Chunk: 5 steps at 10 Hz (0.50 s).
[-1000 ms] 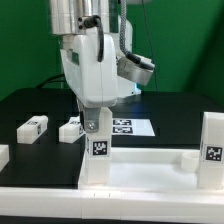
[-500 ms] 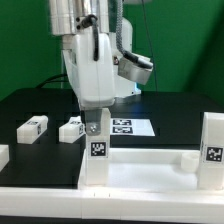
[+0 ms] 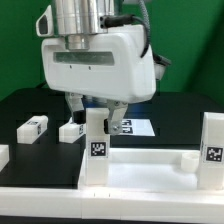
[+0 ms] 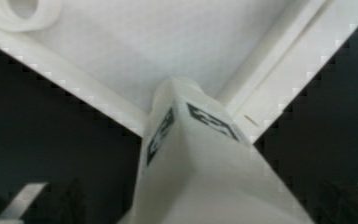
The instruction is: Assemble desk
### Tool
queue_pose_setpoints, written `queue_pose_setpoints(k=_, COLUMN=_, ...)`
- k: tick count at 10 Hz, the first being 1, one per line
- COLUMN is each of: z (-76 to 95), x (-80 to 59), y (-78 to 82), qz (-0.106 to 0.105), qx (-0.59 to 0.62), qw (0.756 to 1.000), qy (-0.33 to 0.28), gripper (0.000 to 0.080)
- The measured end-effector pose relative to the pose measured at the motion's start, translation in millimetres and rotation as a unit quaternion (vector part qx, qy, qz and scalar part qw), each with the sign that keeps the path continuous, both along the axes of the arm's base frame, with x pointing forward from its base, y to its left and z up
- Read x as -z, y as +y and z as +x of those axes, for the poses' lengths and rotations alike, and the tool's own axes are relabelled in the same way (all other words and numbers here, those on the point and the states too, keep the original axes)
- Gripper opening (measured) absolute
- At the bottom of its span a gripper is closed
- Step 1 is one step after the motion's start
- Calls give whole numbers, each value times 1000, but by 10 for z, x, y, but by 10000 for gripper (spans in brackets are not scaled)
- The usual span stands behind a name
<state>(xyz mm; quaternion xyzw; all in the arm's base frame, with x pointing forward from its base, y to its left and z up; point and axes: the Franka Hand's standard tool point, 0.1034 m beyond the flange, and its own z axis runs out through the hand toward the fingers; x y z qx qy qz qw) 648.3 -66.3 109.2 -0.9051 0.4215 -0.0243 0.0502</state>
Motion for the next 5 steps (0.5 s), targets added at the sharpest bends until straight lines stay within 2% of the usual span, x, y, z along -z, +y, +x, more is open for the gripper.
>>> queue_pose_setpoints(k=2, z=-2, x=-1, y=-44, qz=-7, qx=-65, qw=998, qy=-5, gripper=649)
queue_pose_setpoints(k=5, z=-4, x=2, y=-47, qz=-19, qx=-189, qw=982, qy=-12, gripper=649)
